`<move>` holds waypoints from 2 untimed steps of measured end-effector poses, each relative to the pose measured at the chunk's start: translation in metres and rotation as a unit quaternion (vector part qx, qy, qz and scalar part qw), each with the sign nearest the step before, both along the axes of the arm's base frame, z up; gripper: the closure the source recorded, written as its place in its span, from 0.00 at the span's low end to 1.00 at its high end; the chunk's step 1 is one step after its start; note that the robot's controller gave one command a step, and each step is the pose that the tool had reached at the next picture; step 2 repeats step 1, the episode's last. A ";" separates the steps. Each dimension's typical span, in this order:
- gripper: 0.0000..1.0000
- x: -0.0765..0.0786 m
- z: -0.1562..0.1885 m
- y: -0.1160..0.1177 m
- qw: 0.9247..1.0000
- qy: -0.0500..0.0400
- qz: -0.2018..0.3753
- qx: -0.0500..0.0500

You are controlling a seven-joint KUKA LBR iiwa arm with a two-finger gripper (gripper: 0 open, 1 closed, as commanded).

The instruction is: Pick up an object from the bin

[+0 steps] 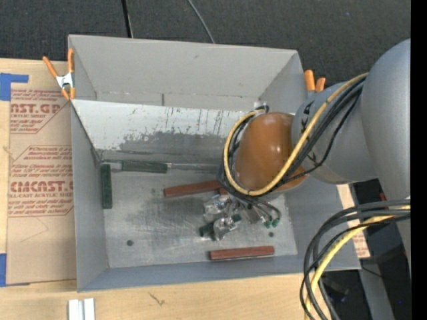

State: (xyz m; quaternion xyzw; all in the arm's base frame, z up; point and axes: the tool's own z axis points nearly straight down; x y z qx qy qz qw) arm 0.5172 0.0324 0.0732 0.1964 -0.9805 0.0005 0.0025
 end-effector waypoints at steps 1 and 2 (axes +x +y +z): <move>1.00 0.011 0.162 -0.008 1.000 -0.005 0.009 0.001; 1.00 0.011 0.162 -0.008 1.000 -0.005 0.009 0.001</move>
Offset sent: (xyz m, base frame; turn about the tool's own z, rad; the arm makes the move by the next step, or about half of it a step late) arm 0.0000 0.0000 0.0000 0.0000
